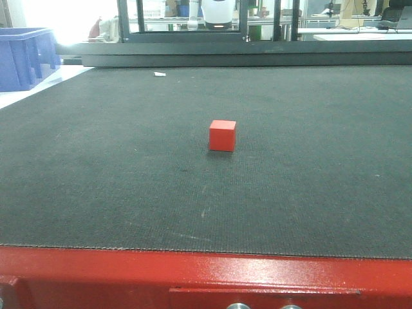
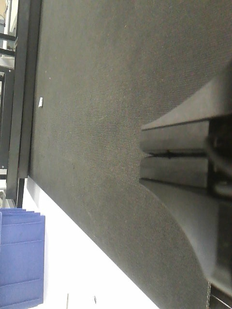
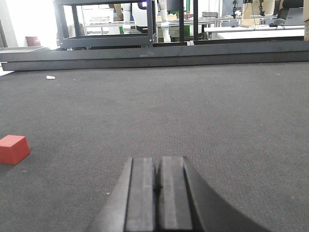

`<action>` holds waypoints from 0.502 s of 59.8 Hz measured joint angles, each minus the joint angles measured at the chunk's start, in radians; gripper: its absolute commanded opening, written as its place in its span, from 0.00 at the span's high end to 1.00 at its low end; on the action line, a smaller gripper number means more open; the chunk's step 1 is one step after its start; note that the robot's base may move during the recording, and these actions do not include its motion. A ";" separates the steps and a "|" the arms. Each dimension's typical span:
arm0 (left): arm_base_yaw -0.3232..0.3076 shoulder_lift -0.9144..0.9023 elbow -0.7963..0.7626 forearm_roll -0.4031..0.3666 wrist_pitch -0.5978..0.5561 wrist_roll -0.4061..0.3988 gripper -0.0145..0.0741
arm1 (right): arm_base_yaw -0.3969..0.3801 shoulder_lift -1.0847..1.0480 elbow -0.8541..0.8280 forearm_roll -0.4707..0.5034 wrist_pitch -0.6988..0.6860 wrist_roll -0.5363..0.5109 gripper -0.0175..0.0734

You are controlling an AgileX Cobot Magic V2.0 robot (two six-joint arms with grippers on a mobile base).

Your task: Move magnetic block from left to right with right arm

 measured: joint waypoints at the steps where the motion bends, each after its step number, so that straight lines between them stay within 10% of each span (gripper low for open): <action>1: 0.000 0.000 0.000 0.000 0.000 0.000 0.97 | 0.000 0.000 0.000 0.000 0.000 0.000 0.73; 30: 0.000 0.000 0.000 0.000 0.000 0.000 0.97 | 0.000 0.000 0.000 0.000 0.000 0.000 0.73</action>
